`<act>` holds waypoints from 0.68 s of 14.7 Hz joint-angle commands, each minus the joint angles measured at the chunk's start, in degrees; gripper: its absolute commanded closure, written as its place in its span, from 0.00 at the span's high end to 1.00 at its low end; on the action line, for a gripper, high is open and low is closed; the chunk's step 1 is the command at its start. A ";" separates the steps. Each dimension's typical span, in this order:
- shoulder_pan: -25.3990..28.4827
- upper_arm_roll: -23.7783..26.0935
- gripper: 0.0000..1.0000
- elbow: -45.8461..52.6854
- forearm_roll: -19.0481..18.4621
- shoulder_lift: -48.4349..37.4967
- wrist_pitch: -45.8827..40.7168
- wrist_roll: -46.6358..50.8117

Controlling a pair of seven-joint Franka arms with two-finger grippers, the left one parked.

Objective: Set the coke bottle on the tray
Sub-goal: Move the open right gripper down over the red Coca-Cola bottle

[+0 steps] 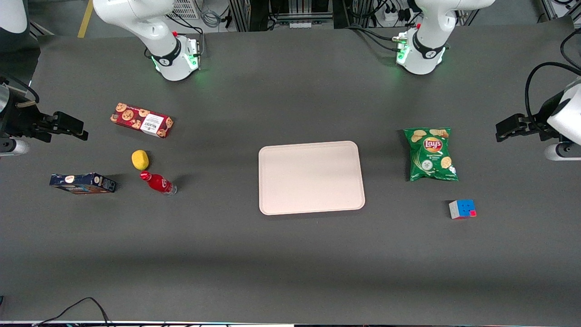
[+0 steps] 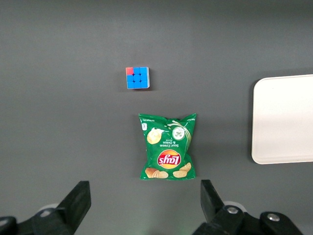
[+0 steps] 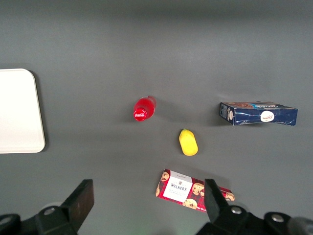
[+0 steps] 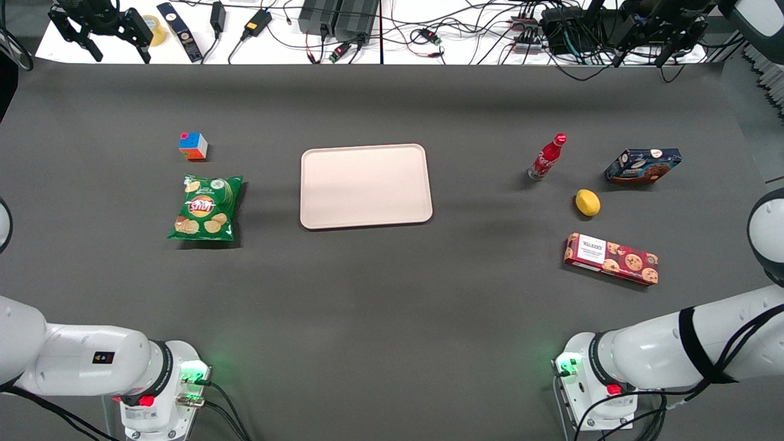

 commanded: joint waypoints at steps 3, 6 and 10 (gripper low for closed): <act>0.46 0.07 1.00 -0.26 -0.91 -0.74 0.27 1.67; 0.98 0.59 1.00 -0.77 -1.60 1.54 1.23 1.67; 1.51 0.77 1.00 -11.57 -2.14 0.23 14.04 1.41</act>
